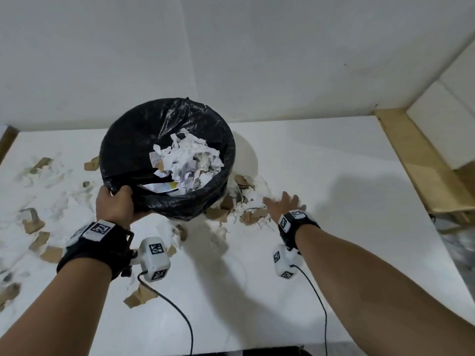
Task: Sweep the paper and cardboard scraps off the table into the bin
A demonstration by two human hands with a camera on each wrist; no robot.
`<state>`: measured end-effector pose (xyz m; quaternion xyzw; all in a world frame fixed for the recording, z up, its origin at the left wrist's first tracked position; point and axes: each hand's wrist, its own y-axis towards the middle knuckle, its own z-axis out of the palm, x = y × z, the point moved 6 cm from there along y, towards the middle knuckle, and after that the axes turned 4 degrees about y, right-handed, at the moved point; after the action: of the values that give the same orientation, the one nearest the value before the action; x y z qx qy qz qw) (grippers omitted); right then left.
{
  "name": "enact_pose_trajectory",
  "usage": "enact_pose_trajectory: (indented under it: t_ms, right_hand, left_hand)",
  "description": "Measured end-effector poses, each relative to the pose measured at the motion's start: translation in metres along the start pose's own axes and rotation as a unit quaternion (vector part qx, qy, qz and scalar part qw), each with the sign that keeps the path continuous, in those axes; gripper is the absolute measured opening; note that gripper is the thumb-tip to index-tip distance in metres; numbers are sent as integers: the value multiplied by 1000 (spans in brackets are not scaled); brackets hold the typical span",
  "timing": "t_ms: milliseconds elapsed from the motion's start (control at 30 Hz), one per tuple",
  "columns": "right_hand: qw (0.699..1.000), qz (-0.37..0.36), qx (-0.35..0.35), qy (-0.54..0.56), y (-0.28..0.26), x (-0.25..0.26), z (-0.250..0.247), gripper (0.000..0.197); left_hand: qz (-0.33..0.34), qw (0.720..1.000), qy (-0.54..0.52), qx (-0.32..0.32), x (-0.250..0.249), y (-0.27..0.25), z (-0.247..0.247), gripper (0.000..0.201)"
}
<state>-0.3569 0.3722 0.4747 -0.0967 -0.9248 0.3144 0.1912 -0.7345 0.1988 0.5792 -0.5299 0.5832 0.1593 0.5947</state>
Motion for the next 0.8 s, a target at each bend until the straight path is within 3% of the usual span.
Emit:
enact_pose_trajectory:
  t_ms: [133, 267, 433, 533, 700, 800]
  right_hand:
    - [996, -31, -25, 76, -29, 30, 40, 79]
    - [990, -53, 0, 131, -53, 54, 64, 78]
    - [988, -22, -97, 120, -45, 61, 33, 64]
    - [988, -14, -126, 94, -26, 73, 10, 67]
    - [997, -34, -33, 64, 18, 97, 9, 78]
    - [992, -105, 34, -61, 22, 116, 39, 65]
  left_hand:
    - [-7, 1000, -3, 10, -10, 21, -12, 26]
    - [-2, 1000, 13, 20, -18, 46, -36, 42]
    - [9, 999, 40, 22, -27, 68, -67, 42]
    - [1, 999, 43, 32, -28, 81, -79, 41]
    - [-8, 999, 34, 20, -17, 97, -89, 40]
    - [-13, 999, 38, 3, -9, 102, -91, 40]
